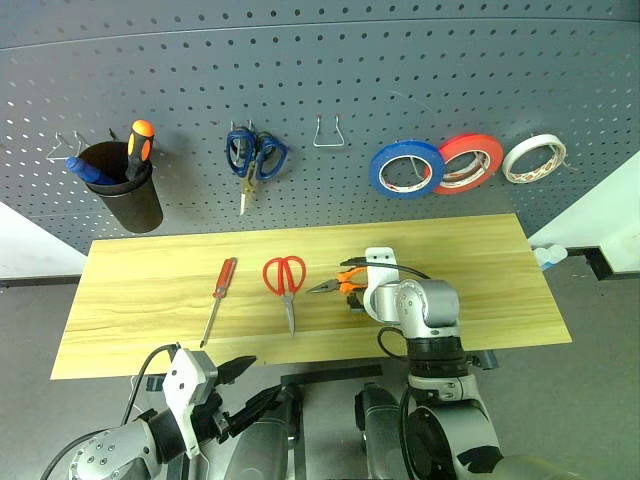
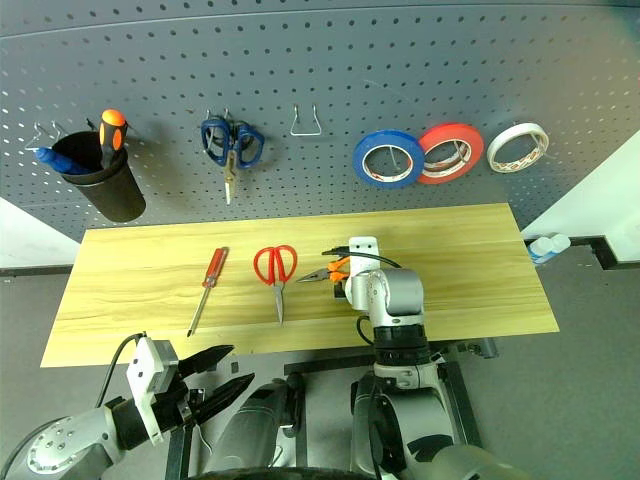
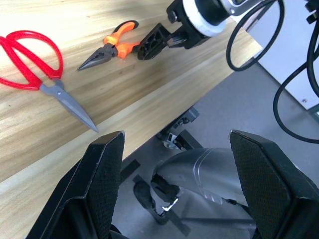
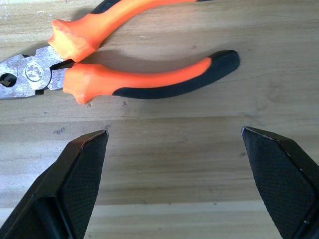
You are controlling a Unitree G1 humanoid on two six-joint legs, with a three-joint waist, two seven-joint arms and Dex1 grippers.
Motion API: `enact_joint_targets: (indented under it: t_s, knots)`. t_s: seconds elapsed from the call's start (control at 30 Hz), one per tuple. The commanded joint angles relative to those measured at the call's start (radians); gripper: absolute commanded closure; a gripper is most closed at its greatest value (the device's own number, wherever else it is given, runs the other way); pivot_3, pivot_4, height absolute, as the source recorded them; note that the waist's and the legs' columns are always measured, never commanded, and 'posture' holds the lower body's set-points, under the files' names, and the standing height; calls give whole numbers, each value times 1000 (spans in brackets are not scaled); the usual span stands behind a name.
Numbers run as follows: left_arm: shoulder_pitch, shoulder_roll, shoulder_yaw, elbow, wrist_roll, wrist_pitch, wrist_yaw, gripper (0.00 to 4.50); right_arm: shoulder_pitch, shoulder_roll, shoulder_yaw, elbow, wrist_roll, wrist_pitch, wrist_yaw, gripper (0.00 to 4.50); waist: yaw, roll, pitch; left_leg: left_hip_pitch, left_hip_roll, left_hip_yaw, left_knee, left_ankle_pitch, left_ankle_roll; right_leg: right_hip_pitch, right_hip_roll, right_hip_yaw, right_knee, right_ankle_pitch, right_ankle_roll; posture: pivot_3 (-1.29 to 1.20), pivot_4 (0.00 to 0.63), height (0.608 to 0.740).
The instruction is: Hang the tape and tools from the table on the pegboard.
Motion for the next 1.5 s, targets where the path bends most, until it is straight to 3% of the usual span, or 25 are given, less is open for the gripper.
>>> enact_joint_targets:
  t_s: [0.03,0.6,1.5]
  knots:
    - [14,7,4,-34,-12,-3,-5,991,-98,153,15,9,3,-32,0,23,0,0,0,0,0,0,0,0,0,0,0,0,0,0,0,-83,300,680]
    - [11,19,10,-34,-22,0,-4,991,-79,25,32,32,-33,-65,36,23,1,0,0,0,0,0,0,0,0,0,0,0,0,0,0,-75,296,680]
    - [6,29,16,-34,-30,7,-7,991,26,-70,82,-58,-141,-19,157,23,2,0,0,0,0,0,0,0,0,0,0,0,0,0,0,-82,304,680]
